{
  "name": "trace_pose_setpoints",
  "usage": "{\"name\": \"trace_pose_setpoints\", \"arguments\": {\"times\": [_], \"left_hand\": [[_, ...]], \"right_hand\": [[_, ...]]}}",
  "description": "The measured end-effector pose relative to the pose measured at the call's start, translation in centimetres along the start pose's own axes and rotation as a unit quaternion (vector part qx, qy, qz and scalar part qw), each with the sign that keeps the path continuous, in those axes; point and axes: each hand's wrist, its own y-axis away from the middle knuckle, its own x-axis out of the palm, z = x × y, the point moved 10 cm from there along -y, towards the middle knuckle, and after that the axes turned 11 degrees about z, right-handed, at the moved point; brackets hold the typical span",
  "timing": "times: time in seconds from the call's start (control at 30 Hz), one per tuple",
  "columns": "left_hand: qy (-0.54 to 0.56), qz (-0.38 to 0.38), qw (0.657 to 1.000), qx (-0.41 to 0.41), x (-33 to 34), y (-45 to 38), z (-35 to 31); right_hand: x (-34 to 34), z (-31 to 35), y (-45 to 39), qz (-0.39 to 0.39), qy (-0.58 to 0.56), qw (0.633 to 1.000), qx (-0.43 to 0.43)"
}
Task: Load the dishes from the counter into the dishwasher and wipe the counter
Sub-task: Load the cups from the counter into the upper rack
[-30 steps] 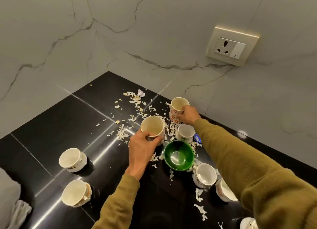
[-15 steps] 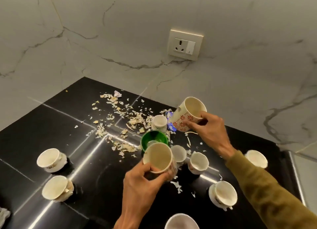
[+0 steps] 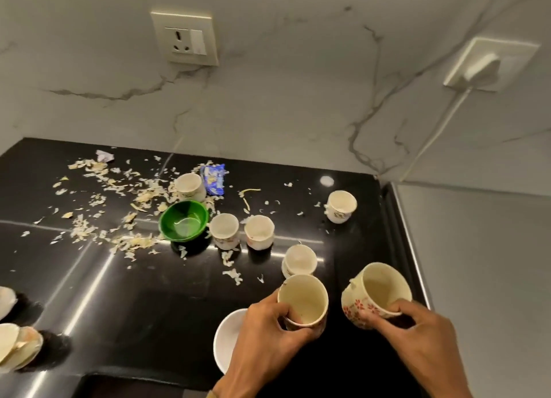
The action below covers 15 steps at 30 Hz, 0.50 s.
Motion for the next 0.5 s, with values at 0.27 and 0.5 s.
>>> {"name": "trace_pose_setpoints", "arguments": {"times": [0.27,0.5], "left_hand": [[-0.074,0.032,0.997,0.003,4.6,-1.1,1.1],[-0.048,0.005,0.998,0.03,5.1,-1.4,0.0]], "right_hand": [[2.8,-5.7,2.2,-0.015,-0.037,0.999,0.025],[4.7,-4.7,1.5,-0.015,-0.004,1.0,-0.012]]}}
